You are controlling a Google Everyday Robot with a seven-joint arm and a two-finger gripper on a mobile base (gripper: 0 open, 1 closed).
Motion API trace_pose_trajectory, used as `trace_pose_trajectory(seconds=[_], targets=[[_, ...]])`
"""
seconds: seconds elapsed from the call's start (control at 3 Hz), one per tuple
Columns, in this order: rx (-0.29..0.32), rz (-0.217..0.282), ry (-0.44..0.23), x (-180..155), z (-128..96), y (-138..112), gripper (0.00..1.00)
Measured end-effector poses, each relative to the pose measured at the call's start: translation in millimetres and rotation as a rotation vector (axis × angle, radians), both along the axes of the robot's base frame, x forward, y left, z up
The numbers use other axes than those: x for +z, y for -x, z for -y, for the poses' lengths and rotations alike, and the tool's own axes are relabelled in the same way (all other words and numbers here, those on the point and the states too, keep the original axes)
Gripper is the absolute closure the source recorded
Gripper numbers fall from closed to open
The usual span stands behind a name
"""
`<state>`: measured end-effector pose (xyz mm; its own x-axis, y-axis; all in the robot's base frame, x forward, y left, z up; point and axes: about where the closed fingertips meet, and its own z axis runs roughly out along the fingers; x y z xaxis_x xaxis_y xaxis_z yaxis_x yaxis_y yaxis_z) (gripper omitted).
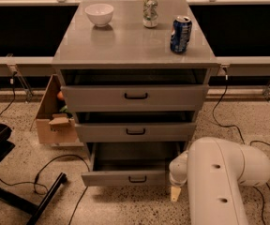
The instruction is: Open bottom drawer
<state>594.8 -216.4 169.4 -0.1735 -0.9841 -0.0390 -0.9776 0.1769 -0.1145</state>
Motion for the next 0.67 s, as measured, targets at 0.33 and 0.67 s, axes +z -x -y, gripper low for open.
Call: trace_pose_trajectory(seconds=[0.33, 0.67], targets=[[-0.033, -0.042, -0.053, -12.0, 3.0, 24.9, 0.26], [-0.037, -0.043, -0.060, -6.3, 2.5, 27.9, 0.50]])
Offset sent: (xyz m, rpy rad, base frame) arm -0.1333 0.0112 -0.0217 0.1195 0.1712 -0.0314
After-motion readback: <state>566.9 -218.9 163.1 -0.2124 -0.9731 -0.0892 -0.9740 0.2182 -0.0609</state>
